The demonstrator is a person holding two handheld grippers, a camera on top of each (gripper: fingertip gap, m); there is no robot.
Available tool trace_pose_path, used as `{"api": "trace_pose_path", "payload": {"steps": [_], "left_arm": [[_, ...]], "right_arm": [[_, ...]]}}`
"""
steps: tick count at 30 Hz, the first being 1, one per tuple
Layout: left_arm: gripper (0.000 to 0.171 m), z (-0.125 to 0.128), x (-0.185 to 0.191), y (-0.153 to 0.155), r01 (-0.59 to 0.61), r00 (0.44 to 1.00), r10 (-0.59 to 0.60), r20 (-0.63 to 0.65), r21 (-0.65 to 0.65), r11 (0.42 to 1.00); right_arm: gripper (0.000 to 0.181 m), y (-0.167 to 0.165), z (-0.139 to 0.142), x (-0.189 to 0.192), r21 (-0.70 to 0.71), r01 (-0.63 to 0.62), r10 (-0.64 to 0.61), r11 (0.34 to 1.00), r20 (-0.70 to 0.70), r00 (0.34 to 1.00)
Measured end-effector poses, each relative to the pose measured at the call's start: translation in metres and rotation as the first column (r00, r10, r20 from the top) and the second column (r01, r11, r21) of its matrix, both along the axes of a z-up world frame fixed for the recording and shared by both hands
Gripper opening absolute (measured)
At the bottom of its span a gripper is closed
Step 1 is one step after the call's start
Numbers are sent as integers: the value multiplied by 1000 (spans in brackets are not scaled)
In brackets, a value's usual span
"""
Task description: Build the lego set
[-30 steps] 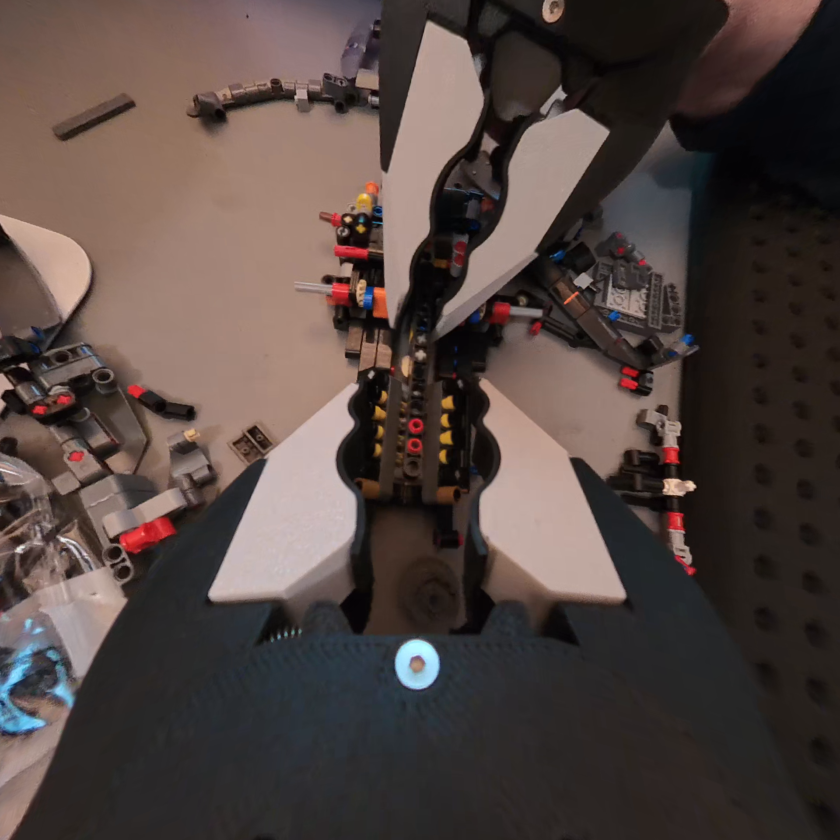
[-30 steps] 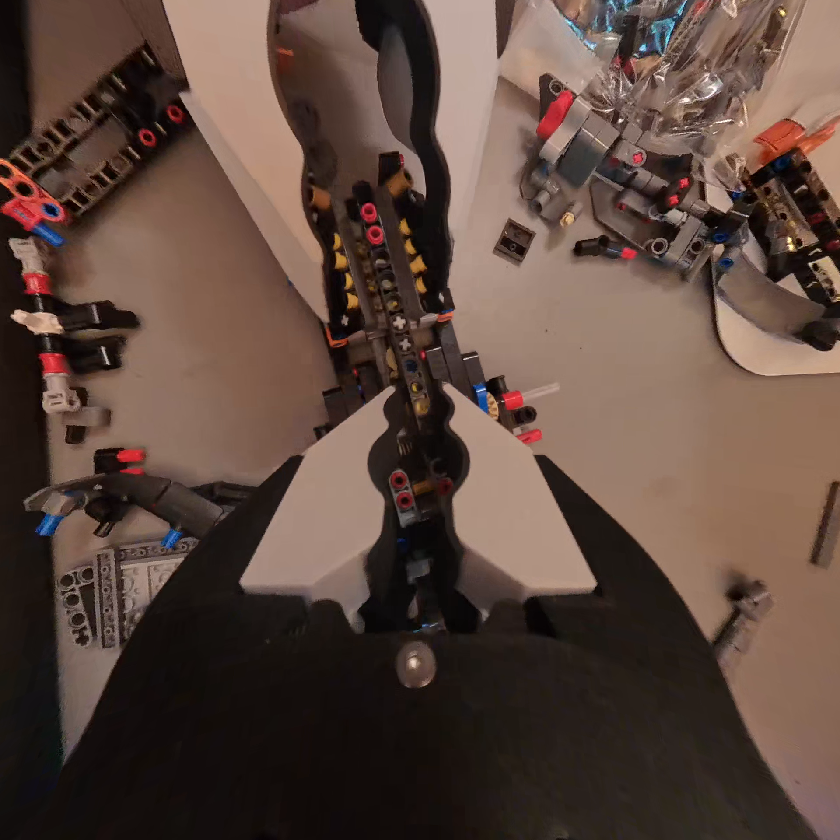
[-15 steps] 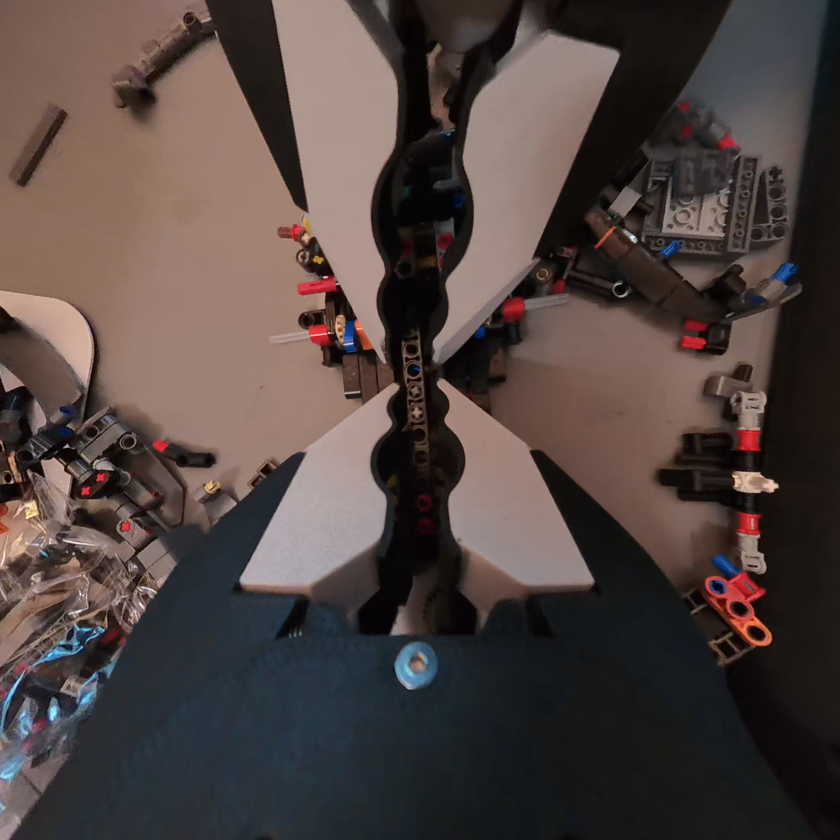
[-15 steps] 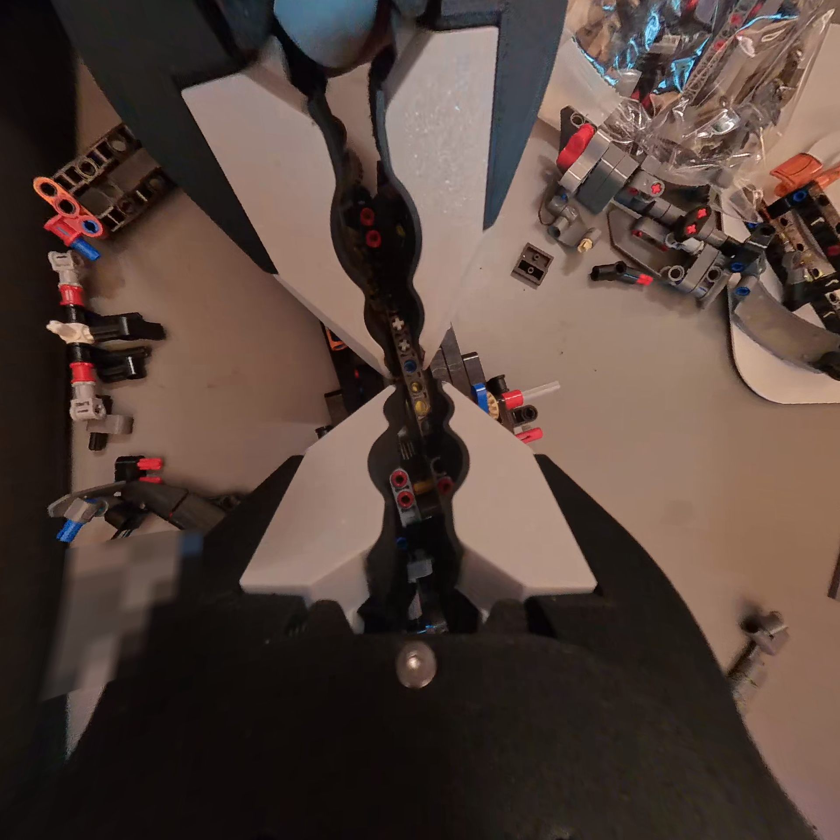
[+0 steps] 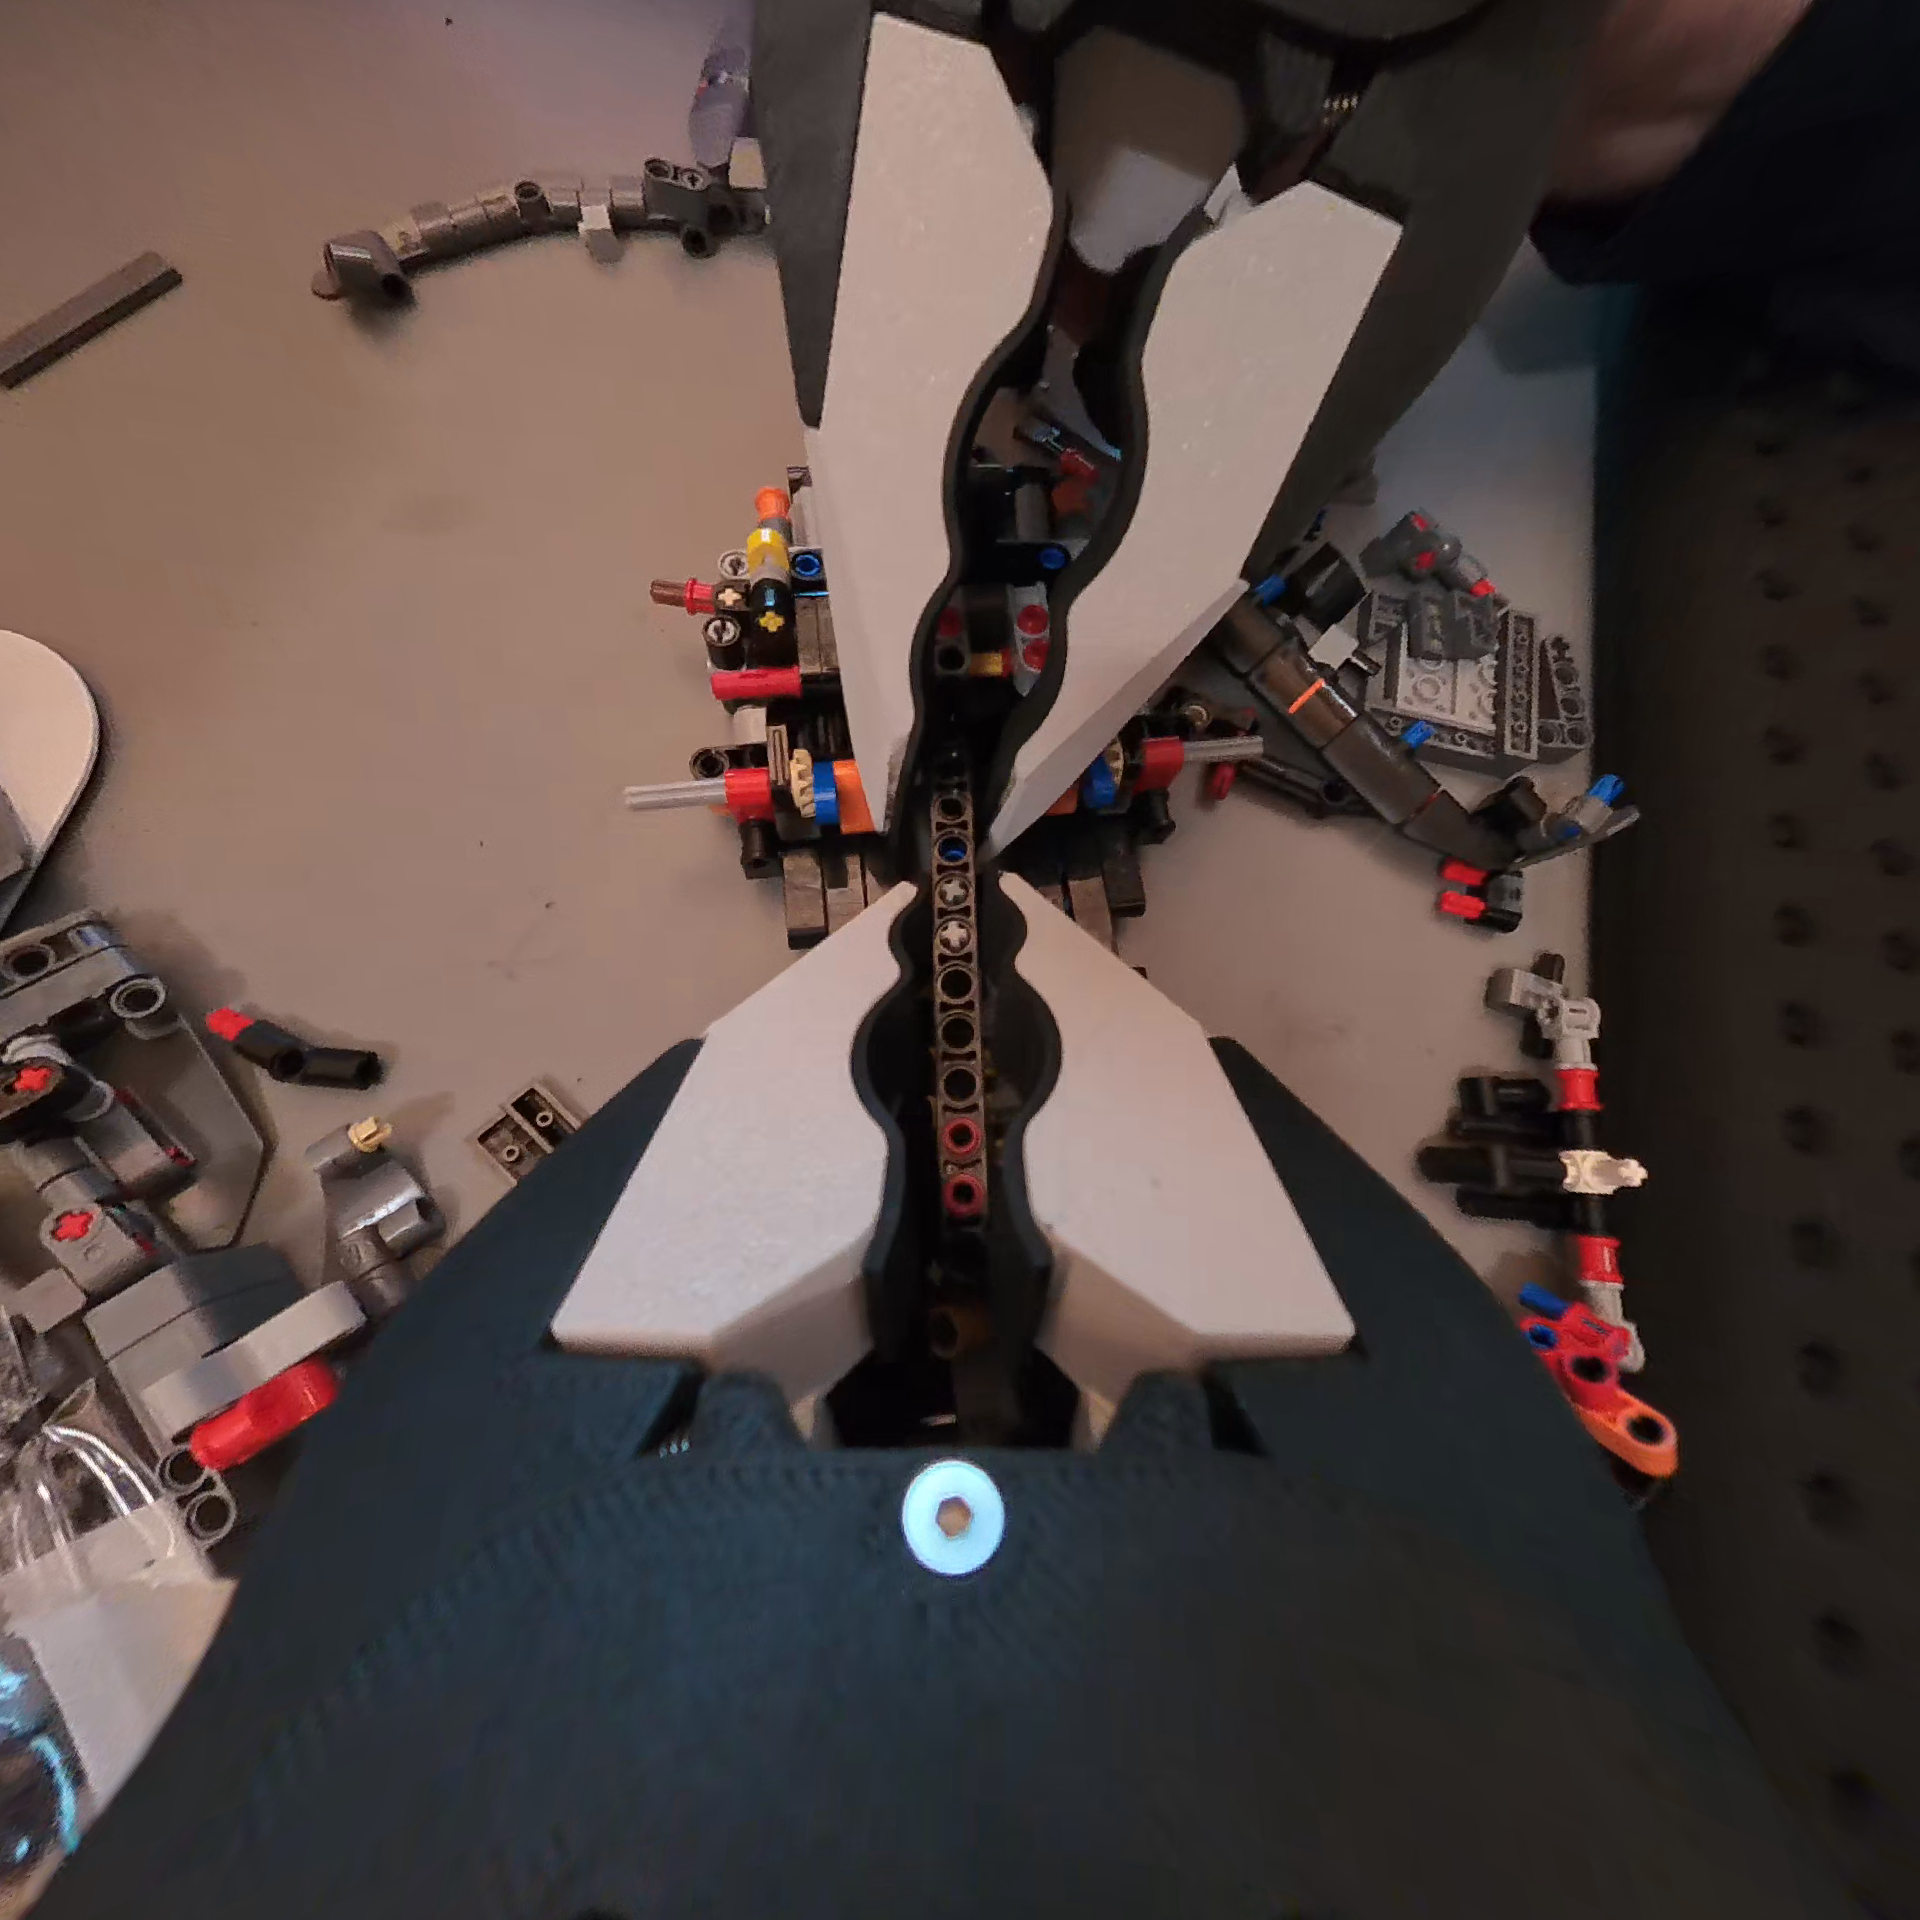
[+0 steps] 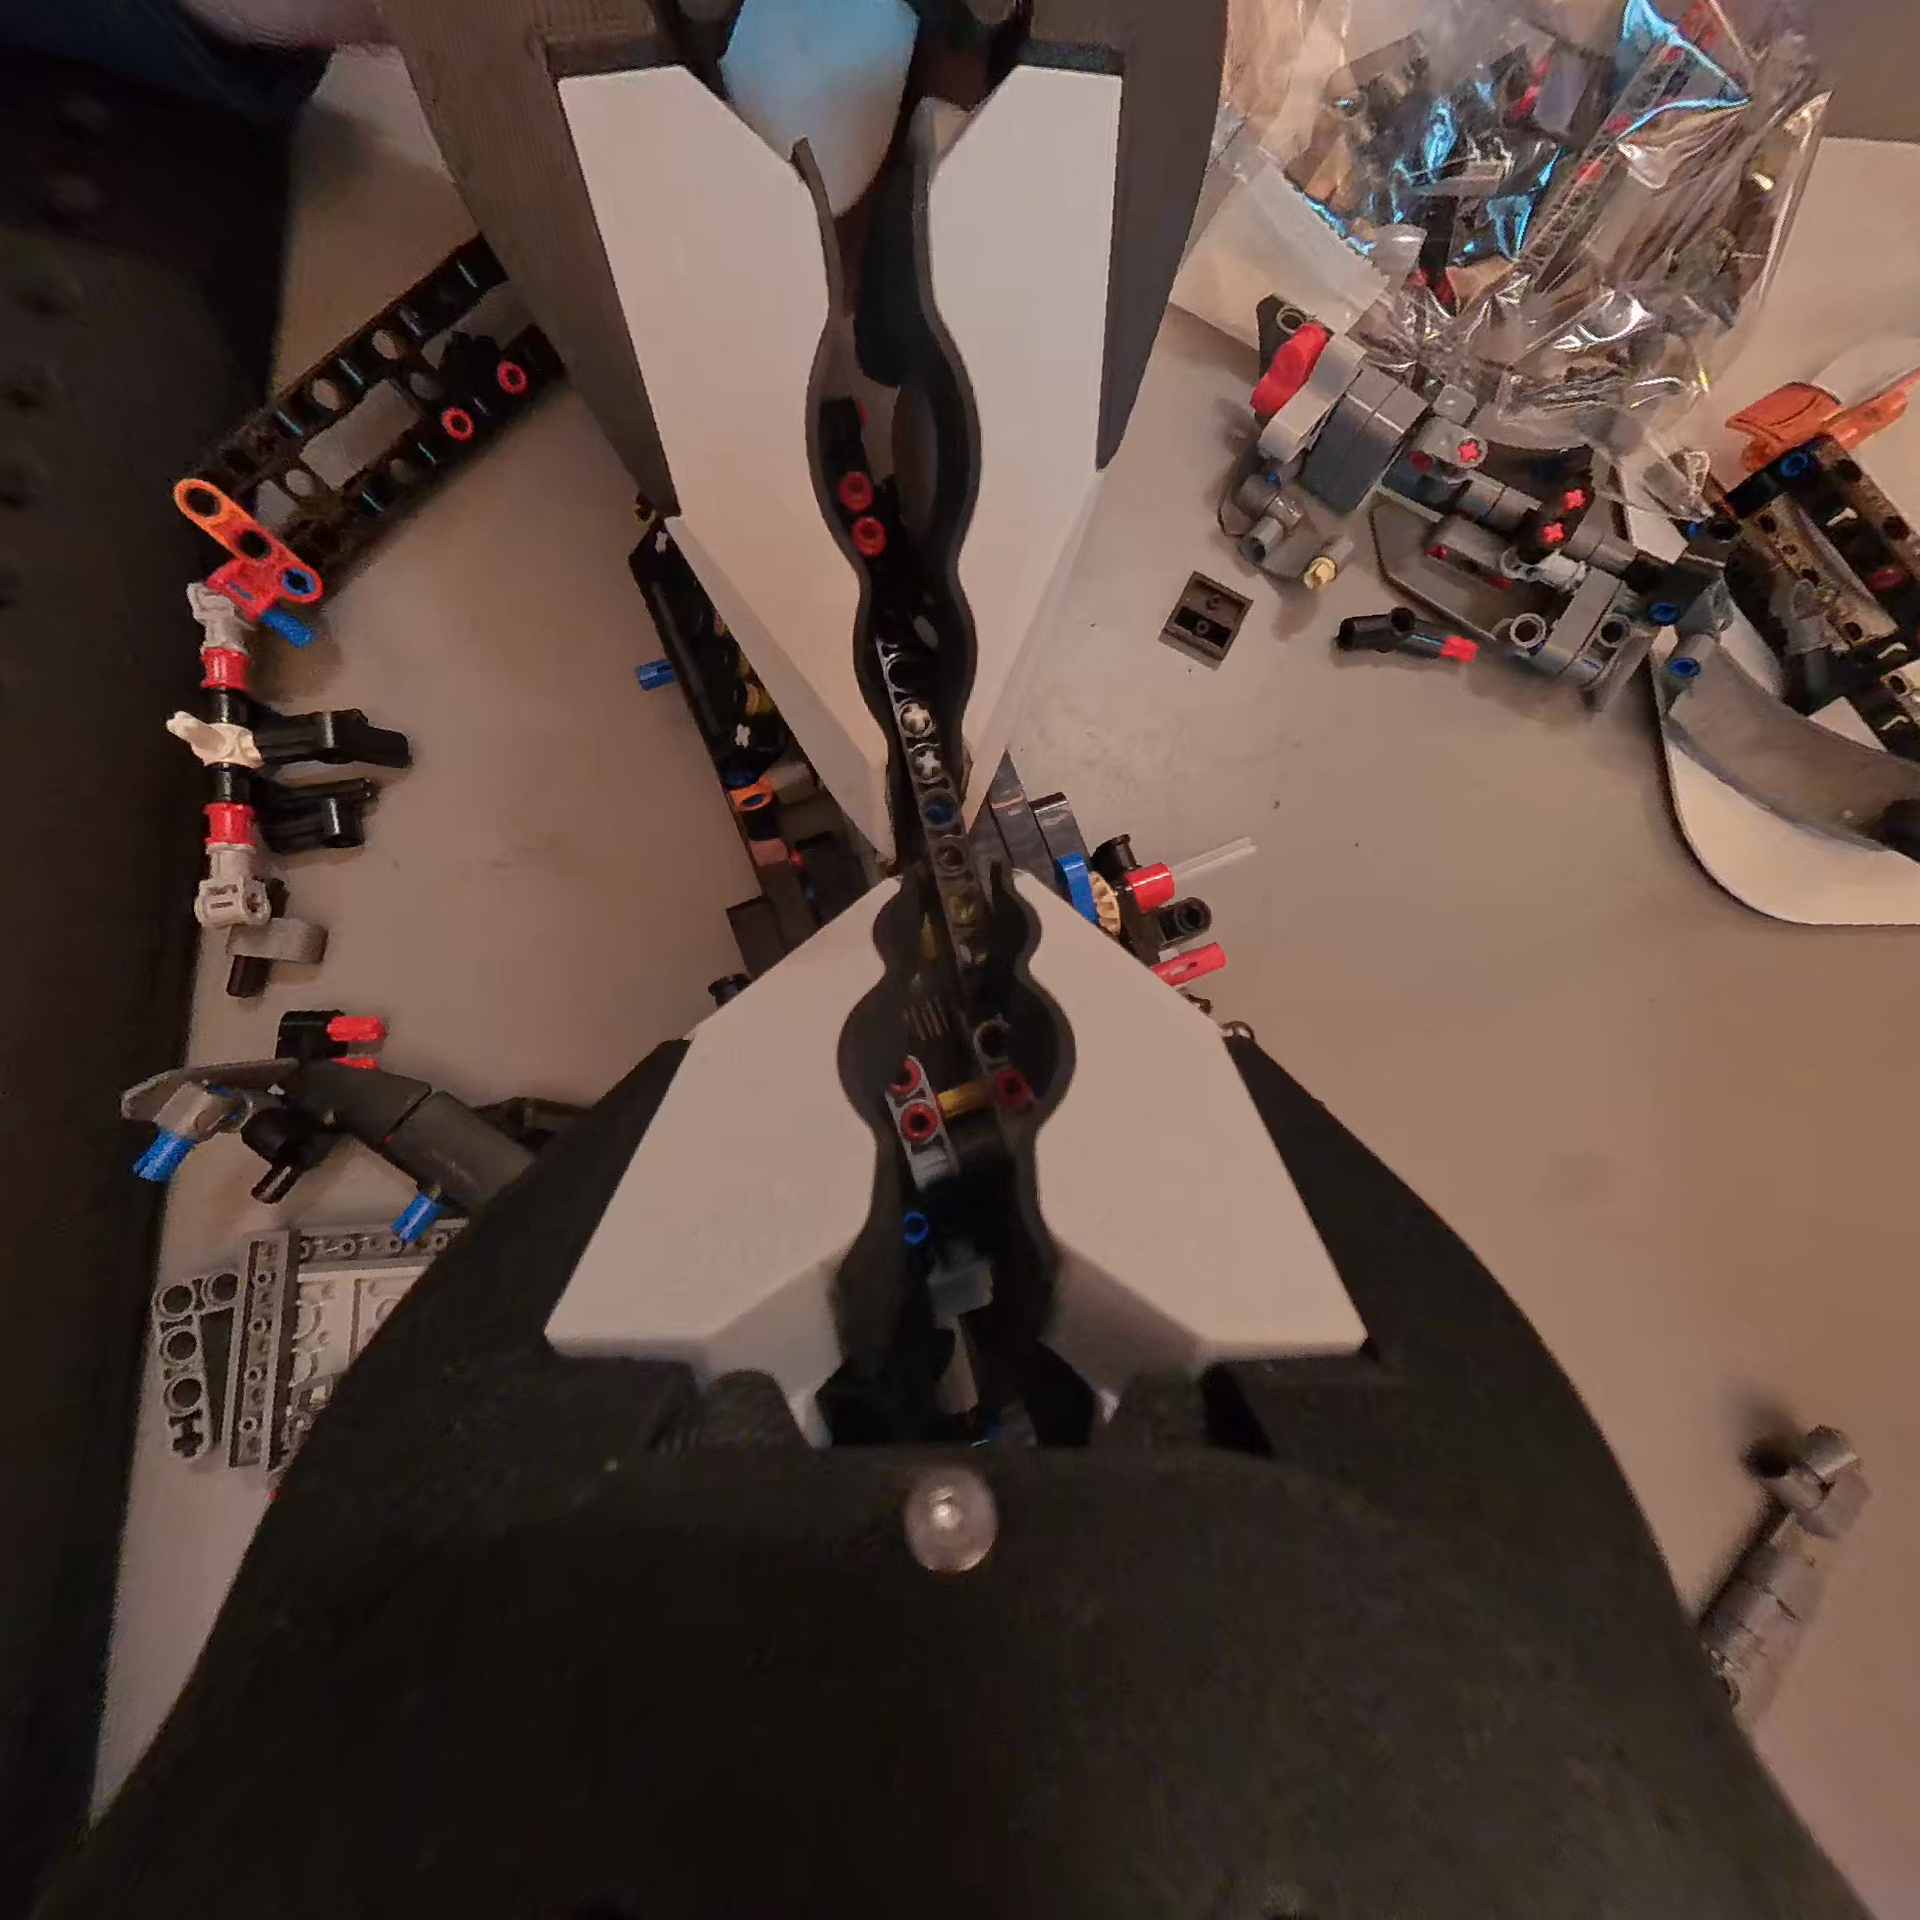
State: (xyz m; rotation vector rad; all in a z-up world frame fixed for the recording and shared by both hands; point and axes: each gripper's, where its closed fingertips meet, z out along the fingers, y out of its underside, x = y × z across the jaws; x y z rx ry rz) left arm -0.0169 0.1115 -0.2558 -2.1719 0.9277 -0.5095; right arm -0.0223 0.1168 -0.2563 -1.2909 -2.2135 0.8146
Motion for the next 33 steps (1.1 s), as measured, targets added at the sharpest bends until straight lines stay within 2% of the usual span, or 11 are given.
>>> {"api": "trace_pose_path", "payload": {"steps": [3,7,12,15,16,20,24,27,28,31,33], "left_arm": [[3,1,0,1,-21,999,21,43,-11,1000],[2,5,1,2,-22,999,21,30,25,999],[2,9,3,2,5,998,3,-67,110,994],[3,11,3,2,47,971,-3,-238,182,982],[3,12,4,3,50,967,1,-255,193,980],[3,10,2,2,5,988,18,-154,150,989],[2,12,3,4,-43,999,42,15,74,996],[3,26,2,10,-98,972,90,216,24,995],[3,27,2,11,-101,965,94,245,14,995],[4,23,1,8,-95,962,97,255,-22,995],[5,23,0,8,-75,977,68,204,25,997]], "right_arm": [[14,2,0,-1,5,12,-12,1000,-13,1000],[15,3,2,0,-38,11,-12,999,-19,1000],[13,1,2,2,-47,-16,15,999,-21,1000],[11,0,2,3,-20,-27,27,999,-16,1000],[11,0,2,3,-20,-27,26,999,-15,1000],[12,0,1,2,-3,-28,28,1000,-23,999],[13,1,1,2,-5,-24,24,1000,-35,999],[13,2,4,0,-42,-16,14,999,-62,998],[13,2,5,0,-39,-13,10,999,-63,998],[13,2,2,0,-10,-10,10,1000,-54,998],[13,2,4,-1,-33,3,-5,999,-62,998]]}}
